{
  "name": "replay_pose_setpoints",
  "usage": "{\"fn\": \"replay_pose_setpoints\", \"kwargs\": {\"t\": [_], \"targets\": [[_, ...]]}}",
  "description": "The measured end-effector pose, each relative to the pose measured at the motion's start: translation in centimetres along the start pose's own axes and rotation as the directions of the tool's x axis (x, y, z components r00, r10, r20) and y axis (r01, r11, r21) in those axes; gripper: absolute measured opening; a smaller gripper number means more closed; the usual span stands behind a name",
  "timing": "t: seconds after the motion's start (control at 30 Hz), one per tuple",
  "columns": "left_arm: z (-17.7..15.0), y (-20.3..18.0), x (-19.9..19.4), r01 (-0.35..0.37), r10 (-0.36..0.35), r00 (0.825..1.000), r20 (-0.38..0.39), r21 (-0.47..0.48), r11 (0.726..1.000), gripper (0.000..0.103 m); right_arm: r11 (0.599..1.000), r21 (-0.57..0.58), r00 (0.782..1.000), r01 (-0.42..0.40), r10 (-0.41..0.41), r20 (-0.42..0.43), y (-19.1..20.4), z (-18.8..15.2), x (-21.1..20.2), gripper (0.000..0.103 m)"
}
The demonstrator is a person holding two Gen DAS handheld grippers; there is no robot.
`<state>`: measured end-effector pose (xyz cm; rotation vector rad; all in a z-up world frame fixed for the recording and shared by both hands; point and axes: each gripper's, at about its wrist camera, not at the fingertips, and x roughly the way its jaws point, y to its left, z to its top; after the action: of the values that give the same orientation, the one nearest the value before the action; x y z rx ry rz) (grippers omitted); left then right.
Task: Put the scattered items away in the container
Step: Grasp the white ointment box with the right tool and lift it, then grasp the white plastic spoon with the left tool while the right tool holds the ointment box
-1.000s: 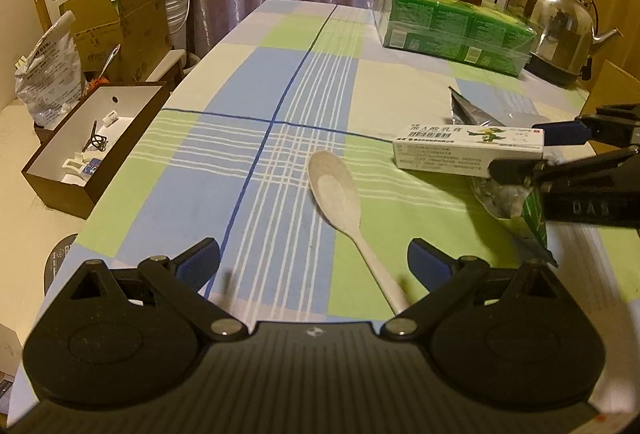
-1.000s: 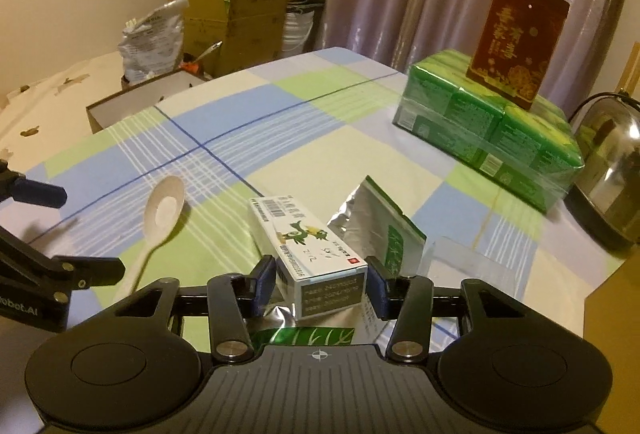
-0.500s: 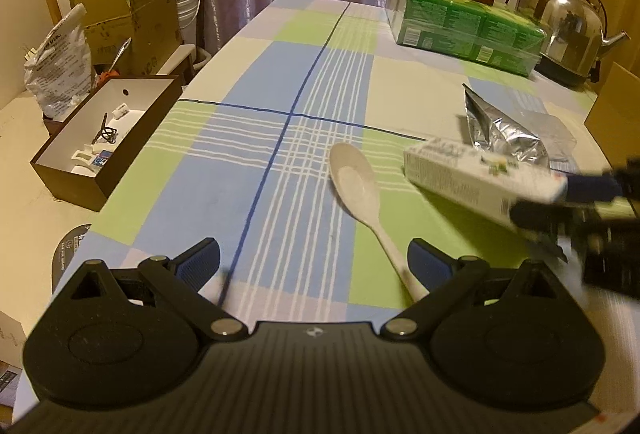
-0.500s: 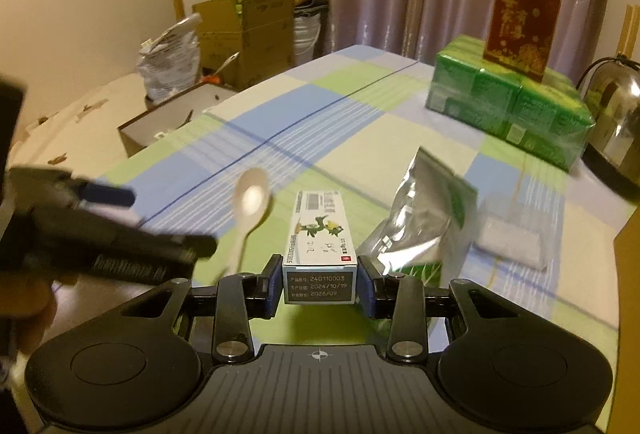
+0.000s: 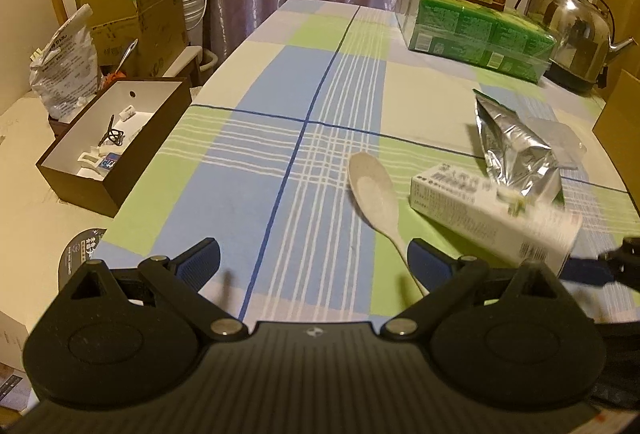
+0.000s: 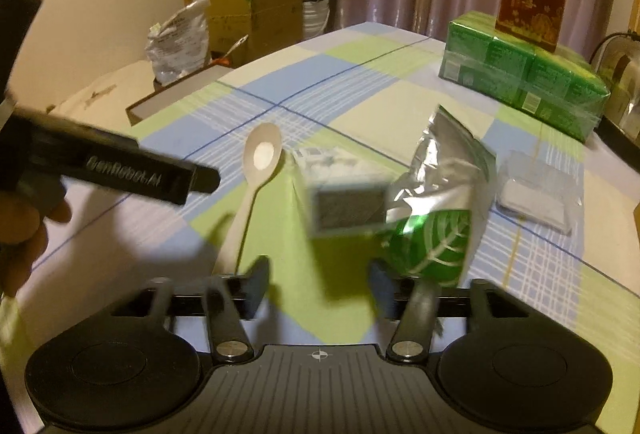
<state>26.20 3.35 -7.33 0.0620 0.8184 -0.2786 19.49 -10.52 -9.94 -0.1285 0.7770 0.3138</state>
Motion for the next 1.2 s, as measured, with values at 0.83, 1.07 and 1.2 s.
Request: {"fn": "replay_pose_setpoints", "kwargs": {"t": [0.83,1.07,1.2], "targets": [[0.6,-1.3,0.2,0.027,-0.027,1.0,0.003,0.036,0.999,0.098,0.993,-0.115,0.998,0.019,-0.012,0.066,-3.6,1.5,1.1,0.079],[0.8,-0.7,0.3,0.018,-0.018,1.0,0.001,0.043,0.999,0.098,0.988,-0.145,0.998,-0.054,0.057,0.02,-4.5,2.8,3.6,0.071],[0.8,-0.5,0.5,0.017,-0.016,1.0,-0.004,0.04,0.999,0.098,0.989,-0.14,0.999,-0.048,0.049,0.002,-4.3,2.6,3.4,0.043]]}}
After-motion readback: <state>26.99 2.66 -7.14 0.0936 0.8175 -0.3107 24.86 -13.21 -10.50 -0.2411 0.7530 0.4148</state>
